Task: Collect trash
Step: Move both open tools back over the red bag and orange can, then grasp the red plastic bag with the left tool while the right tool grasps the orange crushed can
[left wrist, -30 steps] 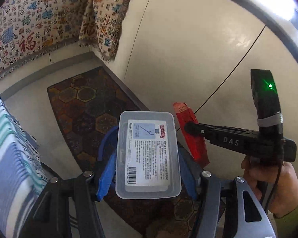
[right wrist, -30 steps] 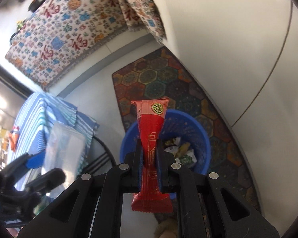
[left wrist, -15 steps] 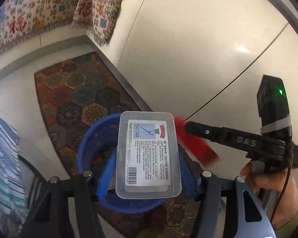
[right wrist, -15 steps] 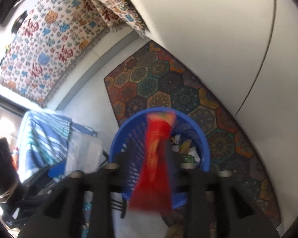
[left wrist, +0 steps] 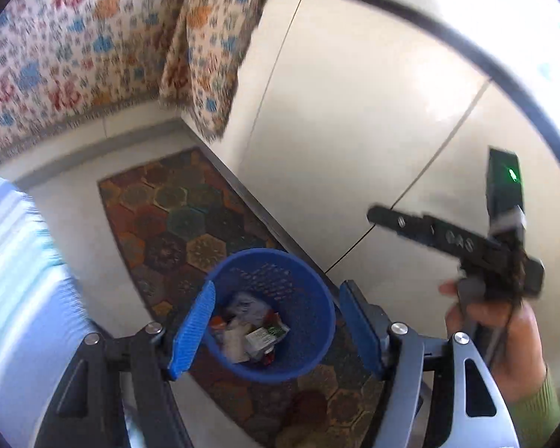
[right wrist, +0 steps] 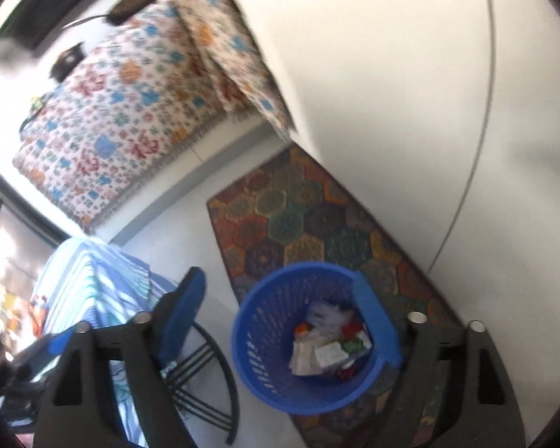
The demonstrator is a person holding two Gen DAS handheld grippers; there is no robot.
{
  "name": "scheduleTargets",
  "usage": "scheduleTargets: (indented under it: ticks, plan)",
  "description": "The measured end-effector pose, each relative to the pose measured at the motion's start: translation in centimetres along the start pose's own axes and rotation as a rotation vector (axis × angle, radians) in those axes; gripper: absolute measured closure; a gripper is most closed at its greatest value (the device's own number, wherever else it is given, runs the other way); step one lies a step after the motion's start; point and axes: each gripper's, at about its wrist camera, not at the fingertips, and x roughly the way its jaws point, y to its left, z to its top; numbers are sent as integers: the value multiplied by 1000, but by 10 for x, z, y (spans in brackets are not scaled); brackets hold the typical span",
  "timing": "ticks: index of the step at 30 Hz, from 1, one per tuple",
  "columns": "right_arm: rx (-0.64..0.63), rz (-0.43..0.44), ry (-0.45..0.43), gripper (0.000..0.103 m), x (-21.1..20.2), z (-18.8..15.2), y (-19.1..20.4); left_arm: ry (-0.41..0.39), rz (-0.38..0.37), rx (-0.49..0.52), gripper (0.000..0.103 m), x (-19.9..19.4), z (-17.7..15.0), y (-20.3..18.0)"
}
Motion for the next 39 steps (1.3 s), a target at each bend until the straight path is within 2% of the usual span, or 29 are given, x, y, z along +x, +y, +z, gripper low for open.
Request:
scheduleTargets:
  ticks: [2, 6, 12, 18, 22, 25, 27, 30, 33, 39]
  plan:
    - [-65, 0, -33, 9, -18, -2, 31, -8, 37, 14, 32, -42, -17, 9]
    - [-204, 30, -63, 5, -42, -23, 102, 2, 134, 14, 32, -105, -58, 40]
    - [-434, 156, 4, 5, -40, -98, 232, 6, 304, -122, 32, -185, -134, 132]
    - [-607, 226, 85, 5, -17, -180, 324, -25, 528, -206, 32, -219, -184, 224]
    - [-672, 241, 143, 5, 4, -214, 368, -36, 543, -260, 32, -227, -199, 268]
    - [-749, 207, 151, 5, 23, -233, 394, -24, 531, -276, 32, -226, -202, 295]
    - [-782, 184, 152, 5, 35, -240, 404, -38, 535, -252, 32, -225, -197, 303]
    - [-805, 176, 159, 5, 41, -246, 410, -21, 538, -221, 31, -224, -192, 316]
    - [-834, 161, 163, 5, 47, -254, 415, -16, 530, -197, 24, -222, -183, 331]
    - [-772, 193, 192, 0, 52, -251, 409, 3, 492, -132, 18, -212, -153, 391]
